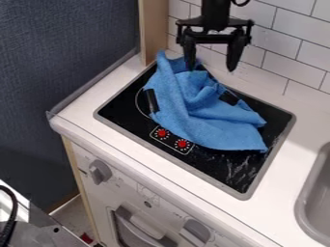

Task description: Move the cloth from end to center

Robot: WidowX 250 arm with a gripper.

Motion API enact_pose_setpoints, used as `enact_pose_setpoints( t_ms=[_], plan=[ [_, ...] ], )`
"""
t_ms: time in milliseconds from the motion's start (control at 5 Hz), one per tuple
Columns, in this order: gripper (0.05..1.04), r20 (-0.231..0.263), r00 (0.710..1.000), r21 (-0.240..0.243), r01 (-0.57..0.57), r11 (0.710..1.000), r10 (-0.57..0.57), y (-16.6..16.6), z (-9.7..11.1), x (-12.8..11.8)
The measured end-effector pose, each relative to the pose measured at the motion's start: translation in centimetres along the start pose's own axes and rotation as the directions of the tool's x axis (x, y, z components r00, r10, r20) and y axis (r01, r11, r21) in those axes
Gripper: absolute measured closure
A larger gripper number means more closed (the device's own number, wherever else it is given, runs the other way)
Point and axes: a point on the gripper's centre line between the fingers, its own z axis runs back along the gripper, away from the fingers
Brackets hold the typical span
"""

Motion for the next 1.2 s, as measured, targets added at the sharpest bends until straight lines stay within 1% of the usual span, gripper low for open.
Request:
enact_pose_setpoints(
  t_ms=[200,400,600,800,1000,1200],
  plan=[
    [0.079,-0.061,0.998,0.030,0.020,0.999,-0.018,1.0,-1.7,-1.5],
    [0.079,-0.049,0.998,0.003,0.044,0.999,-0.044,1.5,0.8,-3.3],
    [0.079,-0.085,0.996,-0.033,0.011,0.999,-0.014,2.8,0.8,-6.4],
    [0.079,-0.112,0.994,-0.032,-0.019,0.999,0.015,3.5,1.8,-8.2],
    [0.079,-0.109,0.993,0.005,-0.044,0.999,0.044,5.0,2.0,-9.0],
    [0.079,-0.168,0.978,0.076,-0.109,0.991,0.121,9.2,0.9,-9.0]
  ],
)
